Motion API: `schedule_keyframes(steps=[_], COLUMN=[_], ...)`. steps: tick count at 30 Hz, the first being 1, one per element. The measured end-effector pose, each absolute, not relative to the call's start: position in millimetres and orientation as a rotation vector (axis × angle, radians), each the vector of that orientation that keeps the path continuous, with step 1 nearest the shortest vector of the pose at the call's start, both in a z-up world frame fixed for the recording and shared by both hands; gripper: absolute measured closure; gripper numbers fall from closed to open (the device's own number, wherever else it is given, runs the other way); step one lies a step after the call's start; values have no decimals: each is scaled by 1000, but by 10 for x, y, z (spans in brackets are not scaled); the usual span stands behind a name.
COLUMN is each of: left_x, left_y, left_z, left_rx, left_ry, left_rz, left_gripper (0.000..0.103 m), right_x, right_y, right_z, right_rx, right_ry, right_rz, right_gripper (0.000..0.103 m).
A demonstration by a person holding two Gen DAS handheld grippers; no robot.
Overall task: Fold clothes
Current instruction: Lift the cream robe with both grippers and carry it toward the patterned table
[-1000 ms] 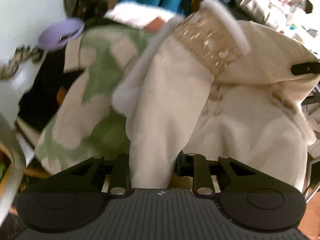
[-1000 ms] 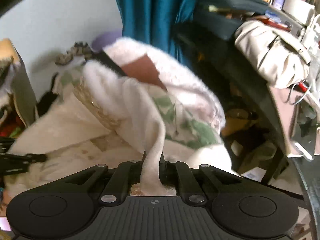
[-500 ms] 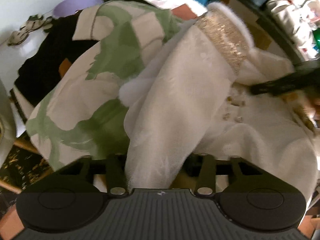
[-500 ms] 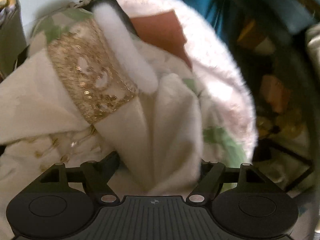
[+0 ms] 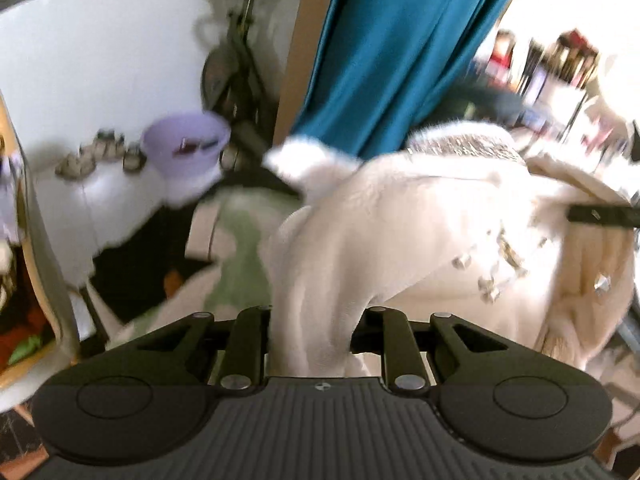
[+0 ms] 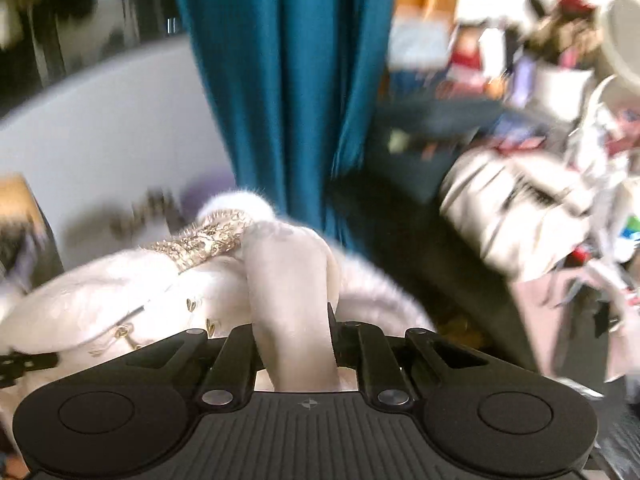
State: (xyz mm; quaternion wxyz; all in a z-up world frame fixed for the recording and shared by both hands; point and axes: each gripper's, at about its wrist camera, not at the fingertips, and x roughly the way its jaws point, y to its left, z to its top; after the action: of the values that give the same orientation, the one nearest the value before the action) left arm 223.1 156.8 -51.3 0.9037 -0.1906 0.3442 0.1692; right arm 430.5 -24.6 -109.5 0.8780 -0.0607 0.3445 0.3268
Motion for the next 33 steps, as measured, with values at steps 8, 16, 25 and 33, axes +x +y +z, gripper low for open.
schedule_keyframes(steps=[8,16,25,33], left_x=[1840,1160,458,352], left_y=[787,358,-257,-686], left_z=[608,1263,1571,1116], left_rx=[-122,-56,-28,-48], left_ry=[434,191,75,233], left_rz=[316,167,76,-109], left_gripper=[83,83,83,83], right_x=[3247,1909,495,-404], right_y=[-1163,-1972,-2296,-2844], right_z=[179,1133,1531,1169], right_rx=[-5,69,67,153], right_ry=[424,191,176,269], right_rz=[726,623,543,453], right_gripper=[93,93,93,94])
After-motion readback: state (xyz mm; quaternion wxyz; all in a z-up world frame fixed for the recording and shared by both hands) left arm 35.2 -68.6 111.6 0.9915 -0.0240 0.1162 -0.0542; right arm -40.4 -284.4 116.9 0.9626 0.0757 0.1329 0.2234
